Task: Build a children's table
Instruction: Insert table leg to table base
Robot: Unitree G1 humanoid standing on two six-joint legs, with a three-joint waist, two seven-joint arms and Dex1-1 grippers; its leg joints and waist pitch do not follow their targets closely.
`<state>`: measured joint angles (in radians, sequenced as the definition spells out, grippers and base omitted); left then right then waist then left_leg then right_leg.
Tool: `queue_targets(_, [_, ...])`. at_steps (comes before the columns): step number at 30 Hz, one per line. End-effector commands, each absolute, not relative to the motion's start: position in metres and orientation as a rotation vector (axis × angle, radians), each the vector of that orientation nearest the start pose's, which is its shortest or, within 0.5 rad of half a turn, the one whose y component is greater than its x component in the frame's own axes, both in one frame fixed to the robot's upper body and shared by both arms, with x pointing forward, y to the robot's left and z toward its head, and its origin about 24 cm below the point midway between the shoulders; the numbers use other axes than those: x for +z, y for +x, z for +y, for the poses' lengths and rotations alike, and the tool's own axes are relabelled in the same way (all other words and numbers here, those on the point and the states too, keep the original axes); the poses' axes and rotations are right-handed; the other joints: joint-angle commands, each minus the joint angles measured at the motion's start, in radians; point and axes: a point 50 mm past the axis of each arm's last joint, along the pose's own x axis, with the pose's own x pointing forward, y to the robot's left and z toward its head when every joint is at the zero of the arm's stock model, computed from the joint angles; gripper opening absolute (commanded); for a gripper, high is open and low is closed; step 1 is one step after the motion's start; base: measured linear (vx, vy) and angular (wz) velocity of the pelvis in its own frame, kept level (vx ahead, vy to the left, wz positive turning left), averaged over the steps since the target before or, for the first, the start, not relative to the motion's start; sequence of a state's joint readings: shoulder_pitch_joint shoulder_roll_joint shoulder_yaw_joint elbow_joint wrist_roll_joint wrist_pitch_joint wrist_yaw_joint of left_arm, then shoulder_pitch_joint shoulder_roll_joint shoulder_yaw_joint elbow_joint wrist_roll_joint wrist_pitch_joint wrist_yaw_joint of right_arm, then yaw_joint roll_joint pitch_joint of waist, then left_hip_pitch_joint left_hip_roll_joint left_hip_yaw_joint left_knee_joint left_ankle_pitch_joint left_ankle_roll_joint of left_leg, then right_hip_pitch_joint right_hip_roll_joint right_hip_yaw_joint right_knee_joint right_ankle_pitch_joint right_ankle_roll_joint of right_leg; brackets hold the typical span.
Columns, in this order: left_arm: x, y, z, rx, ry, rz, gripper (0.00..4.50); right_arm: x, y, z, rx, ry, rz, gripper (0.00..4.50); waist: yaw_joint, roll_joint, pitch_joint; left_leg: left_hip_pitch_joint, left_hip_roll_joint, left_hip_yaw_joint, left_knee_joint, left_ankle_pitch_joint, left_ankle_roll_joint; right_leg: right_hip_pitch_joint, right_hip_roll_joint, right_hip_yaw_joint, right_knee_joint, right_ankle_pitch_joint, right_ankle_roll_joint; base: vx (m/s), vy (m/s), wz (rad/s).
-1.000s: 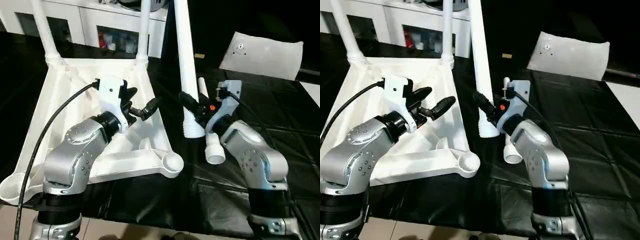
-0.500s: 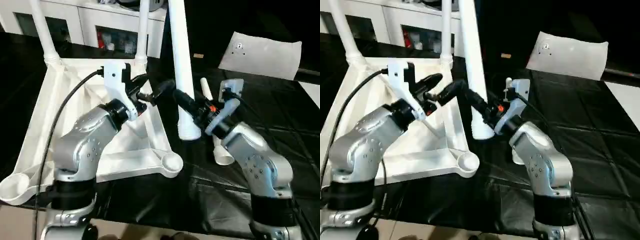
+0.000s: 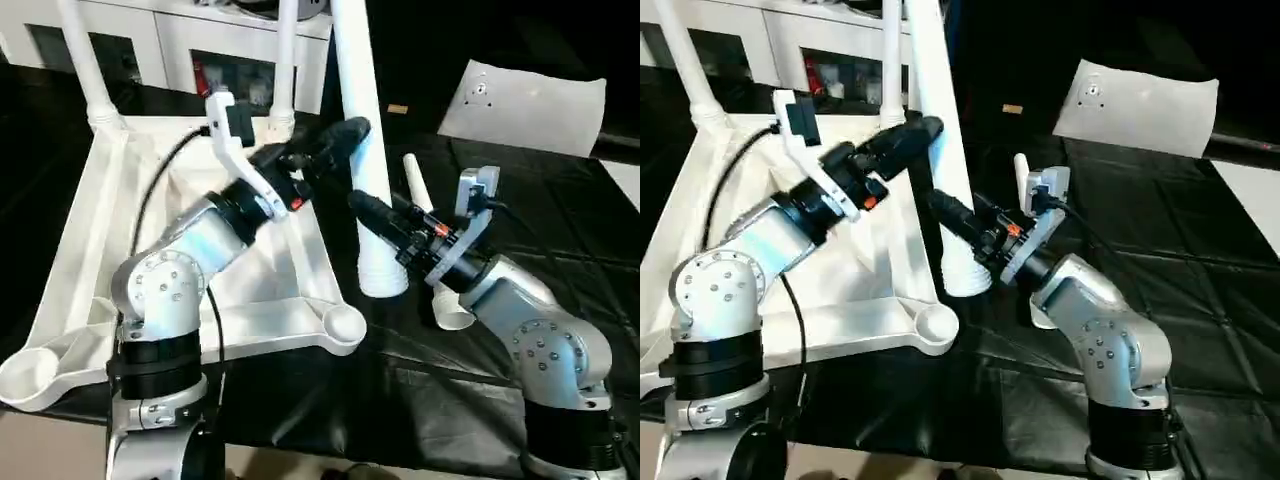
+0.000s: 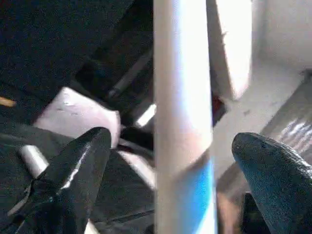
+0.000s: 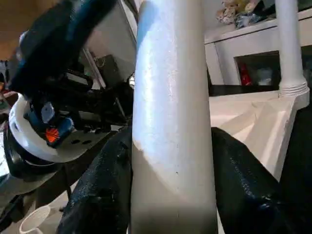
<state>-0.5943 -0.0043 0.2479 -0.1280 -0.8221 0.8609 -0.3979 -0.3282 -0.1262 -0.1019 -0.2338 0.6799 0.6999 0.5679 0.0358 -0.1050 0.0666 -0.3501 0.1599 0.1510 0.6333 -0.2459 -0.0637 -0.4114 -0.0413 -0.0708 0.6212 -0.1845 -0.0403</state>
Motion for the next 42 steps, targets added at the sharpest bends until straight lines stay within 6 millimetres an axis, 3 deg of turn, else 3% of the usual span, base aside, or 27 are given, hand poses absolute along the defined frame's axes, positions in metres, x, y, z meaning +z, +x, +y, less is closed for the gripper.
queue_targets(1, [0.189,0.303,0.091,-0.972,-0.714,-0.002,4.50,0.151,0.276,-0.111,0.950,0.470,-0.017,1.85,0.002,0.009,-0.066,-0.005,0.063,-0.016,-0.077,0.023,0.038,0.064,-0.100,0.063,-0.083,-0.257,-0.097,0.000,0.000,0.00])
queue_targets(2, [0.189,0.302,0.092,-0.978,-0.715,-0.002,4.50,0.151,0.276,-0.110,0.953,0.470,-0.017,1.85,0.002,0.008,-0.066,-0.005,0.062,-0.016,-0.078,0.023,0.039,0.065,-0.100,0.064,-0.084,-0.250,-0.098,0.000,0.000,0.00])
queue_targets(3, [0.191,0.300,0.091,-1.004,-0.733,-0.009,4.50,0.151,0.275,-0.110,0.958,0.469,-0.015,1.85,0.003,0.016,-0.066,-0.004,0.063,-0.017,-0.078,0.024,0.036,0.064,-0.100,0.064,-0.082,-0.239,-0.104,0.000,0.000,0.00])
queue_targets(4, [0.192,0.299,0.091,-1.020,-0.745,-0.014,4.50,0.151,0.275,-0.110,0.960,0.469,-0.013,1.85,0.003,0.012,-0.066,-0.004,0.063,-0.016,-0.078,0.022,0.035,0.066,-0.100,0.065,-0.082,-0.234,-0.108,0.000,0.000,0.00])
queue_targets(5, [0.194,0.296,0.091,-1.052,-0.752,-0.031,4.50,0.150,0.273,-0.108,0.971,0.455,-0.002,1.85,0.005,0.018,-0.066,-0.005,0.062,-0.017,-0.078,0.023,0.032,0.067,-0.102,0.065,-0.081,-0.230,-0.112,0.000,0.000,0.00])
queue_targets(6, [0.196,0.295,0.091,-1.070,-0.754,-0.040,4.20,0.149,0.272,-0.108,0.977,0.447,0.004,1.85,0.004,0.015,-0.067,-0.005,0.063,-0.016,-0.078,0.024,0.031,0.068,-0.102,0.065,-0.082,-0.225,-0.113,0.000,0.000,0.00])
queue_targets(8, [0.197,0.293,0.090,-1.086,-0.741,-0.040,4.13,0.146,0.271,-0.106,0.986,0.420,0.020,1.85,0.005,0.016,-0.067,-0.005,0.064,-0.017,-0.079,0.032,0.029,0.070,-0.100,0.066,-0.079,-0.196,-0.117,0.000,0.000,0.00])
queue_targets(11, [0.194,0.295,0.090,-1.076,-0.714,-0.026,3.81,0.145,0.270,-0.105,0.989,0.407,0.025,1.85,0.003,0.018,-0.065,-0.003,0.065,-0.017,-0.081,0.012,0.025,0.069,-0.101,0.066,-0.082,-0.217,-0.118,0.000,0.000,0.00])
queue_targets(12, [0.193,0.295,0.090,-1.074,-0.707,-0.024,3.67,0.144,0.271,-0.105,0.986,0.398,0.028,1.85,0.003,0.023,-0.065,-0.002,0.066,-0.018,-0.081,0.007,0.021,0.069,-0.102,0.065,-0.083,-0.225,-0.118,0.000,0.000,0.00])
queue_targets(15, [0.192,0.296,0.090,-1.075,-0.700,-0.024,3.56,0.143,0.271,-0.105,0.978,0.384,0.034,1.85,0.003,0.023,-0.065,-0.001,0.067,-0.018,-0.082,-0.002,0.012,0.070,-0.102,0.065,-0.084,-0.232,-0.116,0.000,0.000,0.00])
queue_targets(16, [0.192,0.296,0.090,-1.075,-0.697,-0.025,3.30,0.143,0.271,-0.105,0.978,0.382,0.035,1.85,0.003,0.023,-0.065,0.000,0.068,-0.018,-0.082,0.001,0.011,0.069,-0.101,0.066,-0.083,-0.224,-0.117,0.000,0.000,0.00])
queue_targets(21, [0.192,0.296,0.088,-1.083,-0.676,-0.021,2.98,0.141,0.272,-0.105,0.969,0.375,0.037,1.85,0.003,0.029,-0.066,-0.001,0.068,-0.019,-0.082,0.010,0.009,0.072,-0.102,0.067,-0.078,-0.186,-0.133,0.000,0.000,0.00])
queue_targets(22, [0.192,0.296,0.088,-1.084,-0.674,-0.022,2.87,0.141,0.272,-0.105,0.967,0.374,0.037,1.85,0.003,0.027,-0.067,-0.002,0.068,-0.019,-0.081,0.015,0.010,0.073,-0.103,0.067,-0.078,-0.176,-0.137,0.000,0.000,0.00])
queue_targets(24, [0.191,0.297,0.088,-1.080,-0.658,-0.017,2.75,0.140,0.273,-0.106,0.954,0.369,0.034,1.85,0.004,0.047,-0.066,0.000,0.068,-0.020,-0.082,0.006,0.008,0.073,-0.104,0.066,-0.078,-0.170,-0.145,0.000,0.000,0.00])
queue_targets(26, [0.189,0.298,0.089,-1.075,-0.642,-0.009,2.55,0.140,0.274,-0.105,0.936,0.368,0.027,1.85,0.002,0.043,-0.067,-0.001,0.065,-0.019,-0.081,-0.002,0.008,0.075,-0.101,0.065,-0.082,-0.176,-0.143,0.000,0.000,0.00])
queue_targets(28, [0.188,0.298,0.089,-1.074,-0.643,-0.006,2.43,0.139,0.274,-0.104,0.929,0.367,0.026,1.85,0.007,0.070,-0.066,-0.004,0.063,-0.022,-0.081,0.002,0.008,0.078,-0.102,0.064,-0.078,-0.173,-0.154,0.000,0.000,0.00])
queue_targets(32, [0.187,0.298,0.088,-1.081,-0.640,0.016,2.05,0.139,0.273,-0.106,0.912,0.377,0.014,1.85,0.006,0.068,-0.067,-0.008,0.057,-0.018,-0.078,-0.008,0.019,0.081,-0.100,0.065,-0.086,-0.196,-0.153,0.000,0.000,0.00])
queue_targets(34, [0.188,0.297,0.087,-1.097,-0.630,0.023,2.00,0.137,0.273,-0.106,0.909,0.379,0.013,1.85,0.011,0.086,-0.065,-0.009,0.056,-0.020,-0.079,-0.015,0.022,0.079,-0.097,0.061,-0.091,-0.242,-0.143,0.000,0.000,0.00])
queue_targets(36, [0.189,0.297,0.086,-1.112,-0.620,0.024,1.87,0.135,0.272,-0.108,0.906,0.377,0.015,1.85,0.012,0.085,-0.065,-0.009,0.054,-0.019,-0.078,-0.016,0.025,0.079,-0.096,0.060,-0.091,-0.258,-0.135,0.000,0.000,0.00])
queue_targets(37, [0.190,0.298,0.086,-1.115,-0.618,0.024,1.85,0.133,0.272,-0.108,0.903,0.375,0.018,1.85,0.015,0.093,-0.066,-0.010,0.055,-0.019,-0.077,-0.011,0.028,0.076,-0.096,0.060,-0.093,-0.269,-0.128,0.000,0.000,0.00])
queue_targets(38, [0.190,0.298,0.086,-1.116,-0.617,0.023,1.84,0.133,0.272,-0.108,0.901,0.374,0.019,1.85,0.014,0.093,-0.066,-0.009,0.056,-0.020,-0.078,-0.010,0.027,0.076,-0.095,0.060,-0.092,-0.266,-0.129,0.000,0.000,0.00])
queue_targets(39, [0.191,0.300,0.087,-1.114,-0.617,0.023,1.84,0.132,0.272,-0.108,0.901,0.372,0.018,1.85,0.016,0.106,-0.066,-0.010,0.054,-0.021,-0.078,-0.007,0.028,0.076,-0.095,0.059,-0.090,-0.259,-0.132,0.000,0.000,0.00])
queue_targets(40, [0.190,0.300,0.086,-1.116,-0.615,0.026,1.84,0.132,0.272,-0.107,0.900,0.372,0.017,1.85,0.015,0.112,-0.066,-0.007,0.055,-0.021,-0.077,-0.016,0.026,0.074,-0.095,0.058,-0.092,-0.261,-0.134,0.000,0.000,0.00])
queue_targets(42, [0.190,0.300,0.086,-1.118,-0.613,0.029,1.83,0.132,0.271,-0.107,0.899,0.372,0.016,1.85,0.016,0.107,-0.067,-0.009,0.053,-0.019,-0.077,-0.016,0.028,0.077,-0.095,0.059,-0.094,-0.257,-0.136,0.000,0.000,0.00])
